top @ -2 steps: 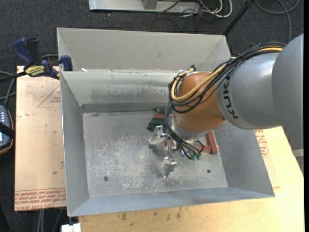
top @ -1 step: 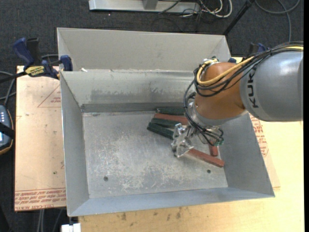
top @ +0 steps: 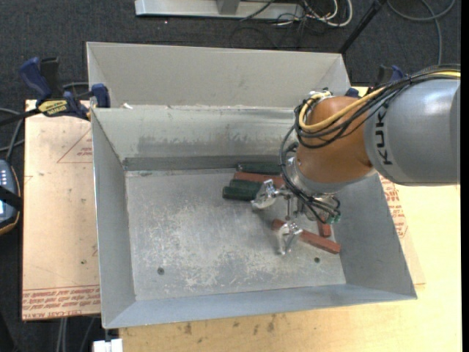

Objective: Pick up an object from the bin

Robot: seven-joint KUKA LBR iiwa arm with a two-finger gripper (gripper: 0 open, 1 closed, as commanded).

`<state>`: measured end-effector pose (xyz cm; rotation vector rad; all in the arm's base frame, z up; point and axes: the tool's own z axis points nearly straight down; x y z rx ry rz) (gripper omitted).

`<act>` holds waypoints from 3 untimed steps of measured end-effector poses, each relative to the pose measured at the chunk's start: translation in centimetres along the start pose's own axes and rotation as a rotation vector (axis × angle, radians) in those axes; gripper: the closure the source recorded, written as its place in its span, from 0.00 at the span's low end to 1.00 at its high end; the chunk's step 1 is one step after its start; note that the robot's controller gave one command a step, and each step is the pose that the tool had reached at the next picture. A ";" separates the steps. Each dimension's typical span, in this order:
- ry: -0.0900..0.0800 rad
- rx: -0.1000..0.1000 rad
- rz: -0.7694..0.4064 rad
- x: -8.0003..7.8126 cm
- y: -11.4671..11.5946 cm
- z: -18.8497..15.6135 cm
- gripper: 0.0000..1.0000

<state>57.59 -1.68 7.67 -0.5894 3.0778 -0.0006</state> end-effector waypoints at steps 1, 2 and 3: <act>0.000 0.000 0.000 0.0 0.0 0.0 0.00; -0.001 -0.005 -0.078 3.9 -8.0 -0.1 1.00; -0.001 -0.005 -0.078 3.9 -8.0 -0.1 1.00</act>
Offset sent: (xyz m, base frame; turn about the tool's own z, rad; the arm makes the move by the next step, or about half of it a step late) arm -0.0093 -0.0924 -0.0017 -0.0813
